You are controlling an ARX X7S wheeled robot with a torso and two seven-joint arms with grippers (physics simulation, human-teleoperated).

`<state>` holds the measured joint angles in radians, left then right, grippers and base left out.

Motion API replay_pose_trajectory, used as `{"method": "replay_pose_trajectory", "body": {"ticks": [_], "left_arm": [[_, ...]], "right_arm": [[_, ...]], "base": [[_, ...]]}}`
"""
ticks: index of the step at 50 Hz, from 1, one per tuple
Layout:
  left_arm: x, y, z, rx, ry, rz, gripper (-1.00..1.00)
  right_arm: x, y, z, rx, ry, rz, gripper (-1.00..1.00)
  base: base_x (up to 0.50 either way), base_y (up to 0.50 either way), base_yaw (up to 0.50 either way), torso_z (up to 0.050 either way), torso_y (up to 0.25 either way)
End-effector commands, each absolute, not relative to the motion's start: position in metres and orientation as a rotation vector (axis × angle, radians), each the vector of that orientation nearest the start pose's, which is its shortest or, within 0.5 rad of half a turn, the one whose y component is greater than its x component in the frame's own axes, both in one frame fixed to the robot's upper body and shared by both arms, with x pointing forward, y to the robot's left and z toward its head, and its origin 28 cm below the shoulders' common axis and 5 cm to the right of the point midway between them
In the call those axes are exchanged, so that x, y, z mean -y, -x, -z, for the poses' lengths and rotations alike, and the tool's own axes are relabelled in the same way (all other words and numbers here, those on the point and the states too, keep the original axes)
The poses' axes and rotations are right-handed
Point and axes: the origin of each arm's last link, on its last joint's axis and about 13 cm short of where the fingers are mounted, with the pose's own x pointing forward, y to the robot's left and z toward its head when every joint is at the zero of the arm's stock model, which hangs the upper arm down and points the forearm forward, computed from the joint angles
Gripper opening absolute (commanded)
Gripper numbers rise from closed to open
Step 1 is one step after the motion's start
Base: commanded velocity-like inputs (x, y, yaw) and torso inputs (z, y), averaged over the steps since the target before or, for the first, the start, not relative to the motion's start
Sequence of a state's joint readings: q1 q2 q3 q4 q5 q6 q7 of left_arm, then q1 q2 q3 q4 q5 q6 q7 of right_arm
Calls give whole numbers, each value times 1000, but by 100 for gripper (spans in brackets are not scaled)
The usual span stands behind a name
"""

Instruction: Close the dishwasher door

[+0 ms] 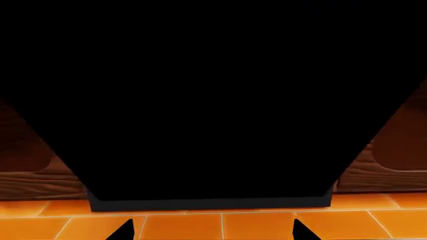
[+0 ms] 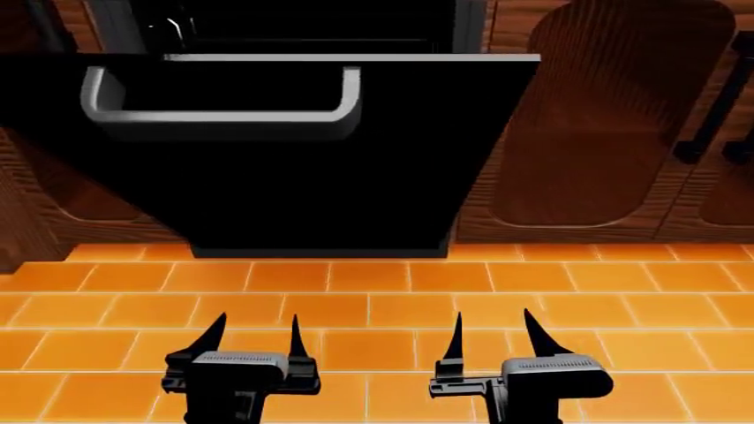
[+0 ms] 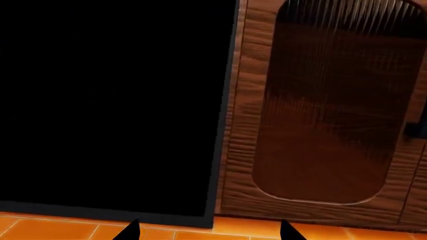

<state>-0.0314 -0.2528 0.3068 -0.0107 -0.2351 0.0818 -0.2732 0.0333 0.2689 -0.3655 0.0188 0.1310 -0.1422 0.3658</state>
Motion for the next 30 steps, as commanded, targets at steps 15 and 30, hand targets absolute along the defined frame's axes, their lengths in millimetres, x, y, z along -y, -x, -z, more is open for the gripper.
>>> {"method": "replay_pose_trajectory", "body": {"ticks": [15,30], "left_arm": [[-205,-209,-14,25,-22,36,100],[-205,-209,-14,26,-37,28,100]], "right_arm": [[92,-207,-14,104,92,18,100],[92,-205,-15,107,70,16,100]], "base": [[0,500,0,0,0],[116,28,0,0,0]]}}
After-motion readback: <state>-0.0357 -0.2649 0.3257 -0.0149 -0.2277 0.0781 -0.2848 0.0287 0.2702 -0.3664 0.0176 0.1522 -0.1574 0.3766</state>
